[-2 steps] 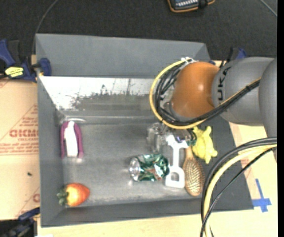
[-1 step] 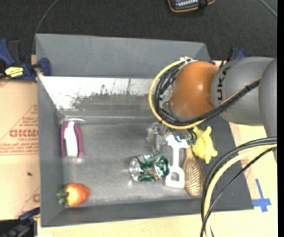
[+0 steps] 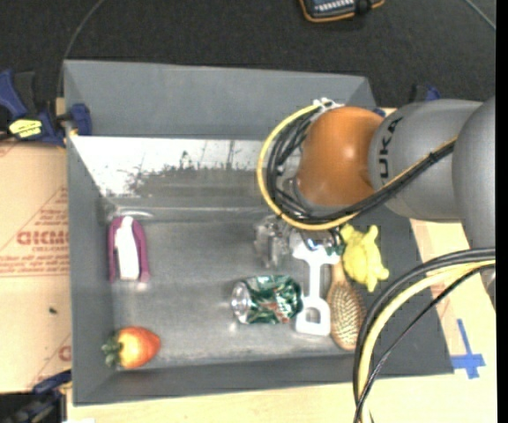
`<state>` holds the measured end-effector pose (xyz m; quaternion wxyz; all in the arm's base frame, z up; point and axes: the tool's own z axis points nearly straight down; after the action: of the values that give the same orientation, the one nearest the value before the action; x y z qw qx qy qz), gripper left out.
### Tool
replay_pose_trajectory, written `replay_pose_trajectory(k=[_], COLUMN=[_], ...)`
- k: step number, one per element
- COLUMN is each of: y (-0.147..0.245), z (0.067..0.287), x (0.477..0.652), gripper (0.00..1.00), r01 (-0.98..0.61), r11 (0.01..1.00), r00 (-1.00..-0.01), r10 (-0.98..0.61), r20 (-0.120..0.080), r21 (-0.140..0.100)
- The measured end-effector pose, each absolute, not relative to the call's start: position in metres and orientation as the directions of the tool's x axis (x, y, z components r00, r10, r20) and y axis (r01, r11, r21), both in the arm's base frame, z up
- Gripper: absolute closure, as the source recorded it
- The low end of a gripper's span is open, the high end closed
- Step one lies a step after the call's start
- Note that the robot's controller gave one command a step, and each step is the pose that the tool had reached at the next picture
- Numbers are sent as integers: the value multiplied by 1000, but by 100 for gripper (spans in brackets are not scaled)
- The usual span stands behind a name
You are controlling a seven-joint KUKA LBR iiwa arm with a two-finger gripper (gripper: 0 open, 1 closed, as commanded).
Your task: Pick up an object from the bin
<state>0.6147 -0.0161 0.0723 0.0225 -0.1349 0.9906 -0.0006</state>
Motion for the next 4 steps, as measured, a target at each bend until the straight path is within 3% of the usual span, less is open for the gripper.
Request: replay_pose_trajectory(k=[1,2,4], y=[5,5,-1], z=[72,72,72], x=[608,615,586], gripper=[100,100,100], r01=[-265,-282,-653], r11=[964,959,757], r00=[-963,-958,-755], r10=[-265,-283,-654], r20=[-45,-50,-47], r21=[-7,-11,-34])
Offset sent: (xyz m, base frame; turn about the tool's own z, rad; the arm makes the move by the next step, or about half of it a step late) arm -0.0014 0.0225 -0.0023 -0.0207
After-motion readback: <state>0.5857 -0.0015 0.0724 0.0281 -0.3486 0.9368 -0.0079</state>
